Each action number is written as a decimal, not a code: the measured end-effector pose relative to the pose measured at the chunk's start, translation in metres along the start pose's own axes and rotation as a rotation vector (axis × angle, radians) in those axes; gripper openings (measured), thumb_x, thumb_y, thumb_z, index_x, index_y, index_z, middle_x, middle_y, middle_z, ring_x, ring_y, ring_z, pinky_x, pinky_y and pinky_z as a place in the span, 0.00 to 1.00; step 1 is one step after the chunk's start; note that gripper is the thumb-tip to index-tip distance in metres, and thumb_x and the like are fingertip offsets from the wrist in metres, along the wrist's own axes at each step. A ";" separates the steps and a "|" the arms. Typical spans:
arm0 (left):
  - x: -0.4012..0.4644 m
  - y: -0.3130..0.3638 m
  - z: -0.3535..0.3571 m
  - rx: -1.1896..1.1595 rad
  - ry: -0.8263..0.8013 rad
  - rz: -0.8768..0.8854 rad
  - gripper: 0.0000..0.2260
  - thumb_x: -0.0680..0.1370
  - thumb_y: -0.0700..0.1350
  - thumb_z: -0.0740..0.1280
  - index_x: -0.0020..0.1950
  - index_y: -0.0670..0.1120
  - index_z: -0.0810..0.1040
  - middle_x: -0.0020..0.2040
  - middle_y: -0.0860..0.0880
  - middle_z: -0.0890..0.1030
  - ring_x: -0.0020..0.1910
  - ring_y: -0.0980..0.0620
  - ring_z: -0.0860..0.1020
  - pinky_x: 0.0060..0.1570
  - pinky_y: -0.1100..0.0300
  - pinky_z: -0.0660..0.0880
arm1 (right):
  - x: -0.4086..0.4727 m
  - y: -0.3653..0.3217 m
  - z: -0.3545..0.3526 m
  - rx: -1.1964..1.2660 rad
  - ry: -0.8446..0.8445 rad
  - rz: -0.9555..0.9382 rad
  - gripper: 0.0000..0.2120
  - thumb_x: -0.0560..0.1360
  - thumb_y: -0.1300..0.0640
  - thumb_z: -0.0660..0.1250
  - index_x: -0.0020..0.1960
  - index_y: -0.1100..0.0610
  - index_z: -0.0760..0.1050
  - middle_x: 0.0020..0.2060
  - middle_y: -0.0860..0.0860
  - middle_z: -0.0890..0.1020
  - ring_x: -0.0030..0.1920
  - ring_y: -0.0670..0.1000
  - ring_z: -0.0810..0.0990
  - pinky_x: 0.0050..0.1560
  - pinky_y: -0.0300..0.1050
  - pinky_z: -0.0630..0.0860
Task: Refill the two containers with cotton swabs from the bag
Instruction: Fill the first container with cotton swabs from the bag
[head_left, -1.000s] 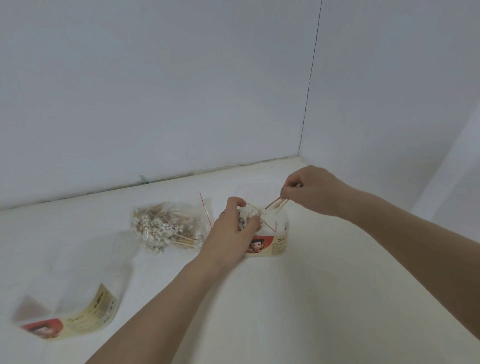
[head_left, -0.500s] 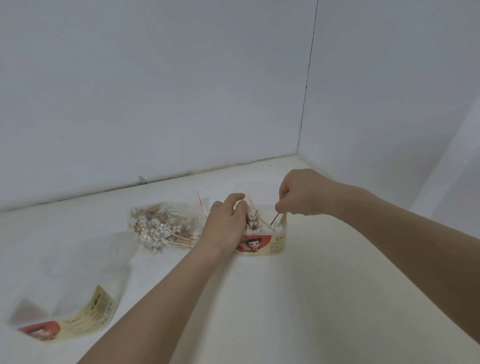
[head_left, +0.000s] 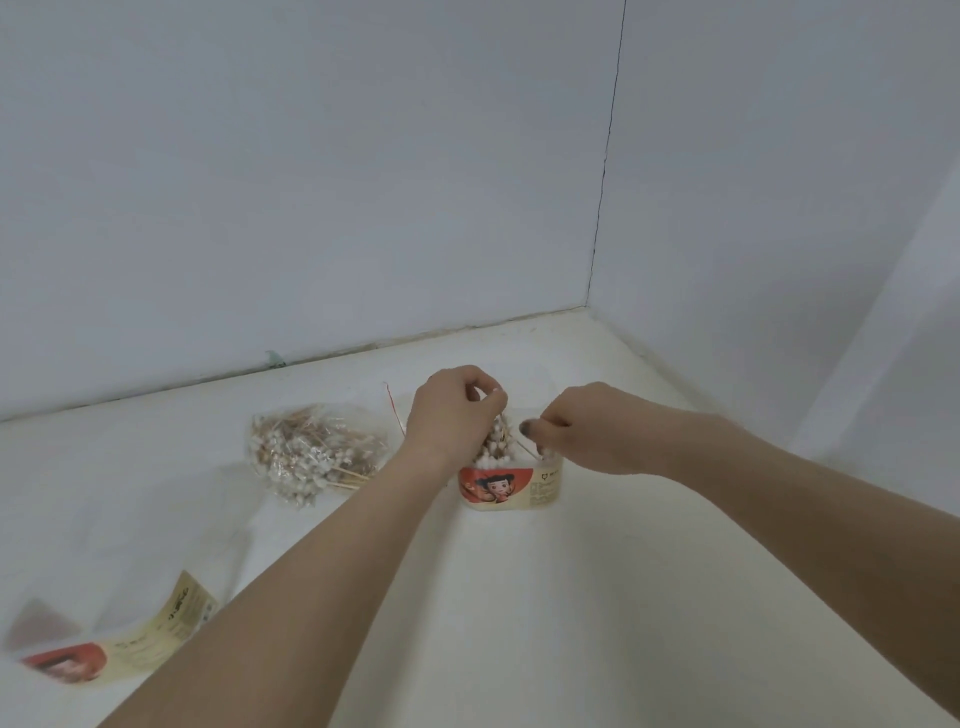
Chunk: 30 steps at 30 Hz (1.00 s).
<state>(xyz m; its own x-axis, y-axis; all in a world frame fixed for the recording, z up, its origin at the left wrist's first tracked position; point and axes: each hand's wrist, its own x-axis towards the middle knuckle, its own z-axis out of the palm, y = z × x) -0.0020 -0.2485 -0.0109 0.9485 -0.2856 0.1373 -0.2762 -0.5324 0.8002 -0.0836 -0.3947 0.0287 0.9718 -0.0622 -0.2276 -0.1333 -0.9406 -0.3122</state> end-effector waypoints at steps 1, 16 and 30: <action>-0.001 0.003 -0.002 -0.043 0.008 0.017 0.03 0.76 0.46 0.70 0.43 0.50 0.82 0.37 0.55 0.77 0.37 0.57 0.74 0.39 0.60 0.70 | 0.000 0.001 0.002 0.040 0.025 -0.003 0.26 0.84 0.43 0.51 0.53 0.61 0.81 0.41 0.53 0.81 0.39 0.53 0.78 0.38 0.46 0.72; -0.020 0.034 -0.010 0.111 -0.084 0.359 0.04 0.77 0.48 0.69 0.43 0.55 0.82 0.40 0.60 0.82 0.32 0.59 0.72 0.37 0.62 0.70 | 0.003 0.030 0.012 0.892 0.401 0.084 0.20 0.84 0.45 0.54 0.49 0.55 0.80 0.38 0.51 0.81 0.35 0.51 0.77 0.37 0.46 0.71; -0.026 0.029 -0.009 0.671 -0.392 0.420 0.15 0.78 0.59 0.61 0.46 0.53 0.84 0.42 0.56 0.84 0.43 0.55 0.78 0.58 0.56 0.67 | -0.003 0.021 0.041 0.996 0.334 0.091 0.19 0.84 0.43 0.52 0.56 0.50 0.78 0.53 0.52 0.83 0.53 0.53 0.82 0.57 0.51 0.77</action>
<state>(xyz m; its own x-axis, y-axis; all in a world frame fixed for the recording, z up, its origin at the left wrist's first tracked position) -0.0336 -0.2492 0.0143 0.6607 -0.7499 0.0339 -0.7397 -0.6426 0.2001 -0.0968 -0.4005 -0.0146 0.9340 -0.3503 -0.0698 -0.1608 -0.2381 -0.9578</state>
